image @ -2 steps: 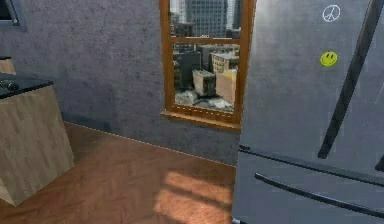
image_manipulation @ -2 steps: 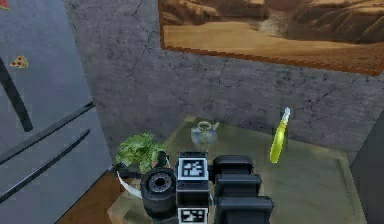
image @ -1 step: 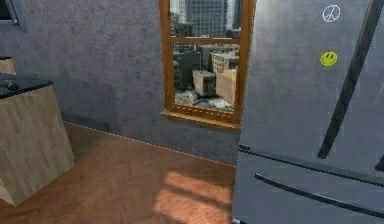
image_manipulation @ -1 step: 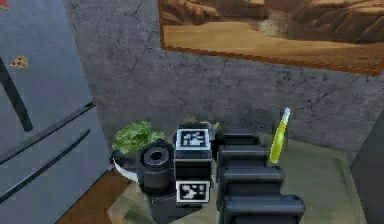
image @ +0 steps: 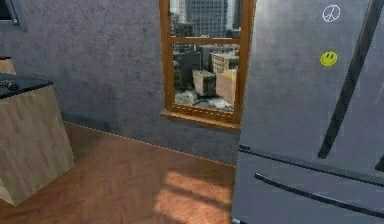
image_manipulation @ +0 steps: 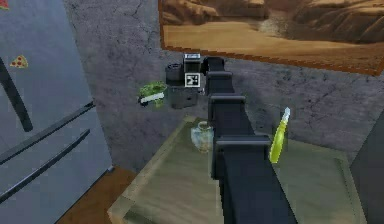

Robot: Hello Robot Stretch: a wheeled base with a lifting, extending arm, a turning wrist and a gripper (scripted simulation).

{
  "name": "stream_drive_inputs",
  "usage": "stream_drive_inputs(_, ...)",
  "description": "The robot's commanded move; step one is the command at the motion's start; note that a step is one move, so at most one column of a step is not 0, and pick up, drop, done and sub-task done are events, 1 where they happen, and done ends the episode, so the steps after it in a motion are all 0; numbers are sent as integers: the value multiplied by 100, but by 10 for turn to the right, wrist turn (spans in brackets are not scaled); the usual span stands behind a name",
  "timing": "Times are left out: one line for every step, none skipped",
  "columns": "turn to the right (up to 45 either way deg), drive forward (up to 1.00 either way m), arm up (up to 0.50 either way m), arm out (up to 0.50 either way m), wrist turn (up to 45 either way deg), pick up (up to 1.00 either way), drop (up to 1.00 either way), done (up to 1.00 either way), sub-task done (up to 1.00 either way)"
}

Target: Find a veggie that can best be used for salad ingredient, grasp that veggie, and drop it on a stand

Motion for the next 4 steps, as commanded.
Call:
stream_drive_inputs(0,0,0,0,450,0,0,0,0)
stream_drive_inputs(0,0,0,0,300,0,0,0,0)
stream_drive_inputs(0,0,-28,0,0,0,0,0,0)
stream_drive_inputs(0,0,0,0,0,0,100,0,0)
